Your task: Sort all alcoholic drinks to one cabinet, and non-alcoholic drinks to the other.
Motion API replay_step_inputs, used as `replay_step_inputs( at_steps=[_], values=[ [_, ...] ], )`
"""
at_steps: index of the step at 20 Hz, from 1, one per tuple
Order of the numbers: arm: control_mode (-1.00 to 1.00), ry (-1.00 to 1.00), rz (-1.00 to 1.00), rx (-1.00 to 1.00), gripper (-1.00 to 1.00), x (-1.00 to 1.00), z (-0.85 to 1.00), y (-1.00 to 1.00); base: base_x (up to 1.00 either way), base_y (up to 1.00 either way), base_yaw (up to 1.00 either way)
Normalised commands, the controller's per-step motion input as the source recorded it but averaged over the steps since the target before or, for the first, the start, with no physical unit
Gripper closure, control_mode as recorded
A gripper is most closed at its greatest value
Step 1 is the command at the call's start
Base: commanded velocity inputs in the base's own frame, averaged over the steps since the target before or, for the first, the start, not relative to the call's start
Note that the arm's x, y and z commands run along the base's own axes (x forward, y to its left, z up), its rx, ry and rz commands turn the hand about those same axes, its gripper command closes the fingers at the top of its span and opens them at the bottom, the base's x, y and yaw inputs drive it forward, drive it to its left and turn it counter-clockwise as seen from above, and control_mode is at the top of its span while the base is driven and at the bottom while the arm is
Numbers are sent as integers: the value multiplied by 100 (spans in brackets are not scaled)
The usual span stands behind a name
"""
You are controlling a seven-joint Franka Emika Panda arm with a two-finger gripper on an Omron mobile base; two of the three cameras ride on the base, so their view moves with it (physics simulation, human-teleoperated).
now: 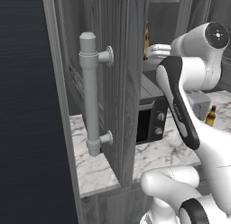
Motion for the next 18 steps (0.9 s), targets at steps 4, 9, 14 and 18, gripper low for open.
replay_step_inputs(
  at_steps=[4, 9, 14, 18],
  values=[
    [-100, 0, 0, 0, -100, -29, 0, 0, 0, 0, 0],
    [-100, 0, 0, 0, -100, -29, 0, 0, 0, 0, 0],
    [-100, 0, 0, 0, -100, -26, 1, 0, 0, 0, 0],
    [-100, 0, 0, 0, -100, -19, 0, 0, 0, 0, 0]
  ],
)
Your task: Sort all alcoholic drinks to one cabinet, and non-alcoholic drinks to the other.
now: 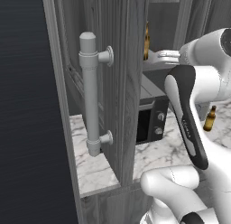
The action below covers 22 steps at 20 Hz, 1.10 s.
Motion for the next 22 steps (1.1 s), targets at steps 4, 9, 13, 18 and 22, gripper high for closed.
replay_step_inputs(
  at_steps=[4, 9, 13, 18, 22],
  values=[
    [-100, 0, 0, 0, -100, -14, 0, 0, 0, 0, 0],
    [-100, 0, 0, 0, -100, -14, 0, 0, 0, 0, 0],
    [-100, 1, 0, 0, -100, -9, 0, 0, 0, 0, 0],
    [-100, 2, 0, 0, -100, -8, 0, 0, 0, 0, 0],
    [100, 1, 0, 0, -100, -1, 0, 0, 0, 0, 0]
  ],
)
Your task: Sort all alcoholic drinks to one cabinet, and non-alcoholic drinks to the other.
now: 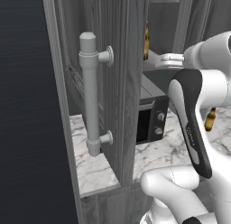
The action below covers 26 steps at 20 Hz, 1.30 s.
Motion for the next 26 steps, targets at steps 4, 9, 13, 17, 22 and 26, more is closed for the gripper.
replay_step_inputs(
  at_steps=[4, 9, 13, 17, 22, 26],
  values=[
    [100, 0, 0, 0, -100, 0, 0, 0, -4, 0, 0],
    [100, 0, 0, 0, -100, 0, 0, 0, -37, 0, 0],
    [100, 0, 0, 0, -100, 0, 0, 0, -47, 0, 0],
    [100, 0, 0, 0, -100, 0, 0, 0, -56, 0, 0],
    [100, 0, 0, 0, -100, 0, 0, 0, -57, 0, 0],
    [100, 0, 0, 0, -100, 0, 0, 0, -64, 0, 0]
  ],
)
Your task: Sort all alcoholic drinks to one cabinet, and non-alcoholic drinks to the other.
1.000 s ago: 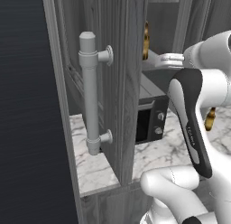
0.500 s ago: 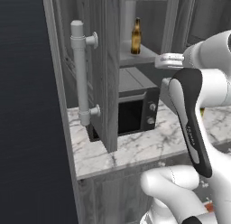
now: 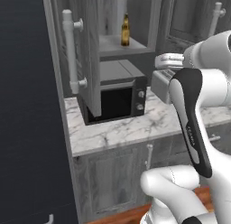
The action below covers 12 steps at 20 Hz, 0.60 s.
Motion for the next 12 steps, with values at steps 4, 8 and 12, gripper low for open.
replay_step_inputs(
  at_steps=[4, 8, 12],
  values=[
    [100, 0, 0, 0, -100, 0, 0, 0, -67, -1, 2],
    [100, 0, 0, 0, -100, 0, 0, 0, -67, -8, 3],
    [100, 0, 0, 0, -100, 0, 0, 0, -65, -17, 5]
  ],
)
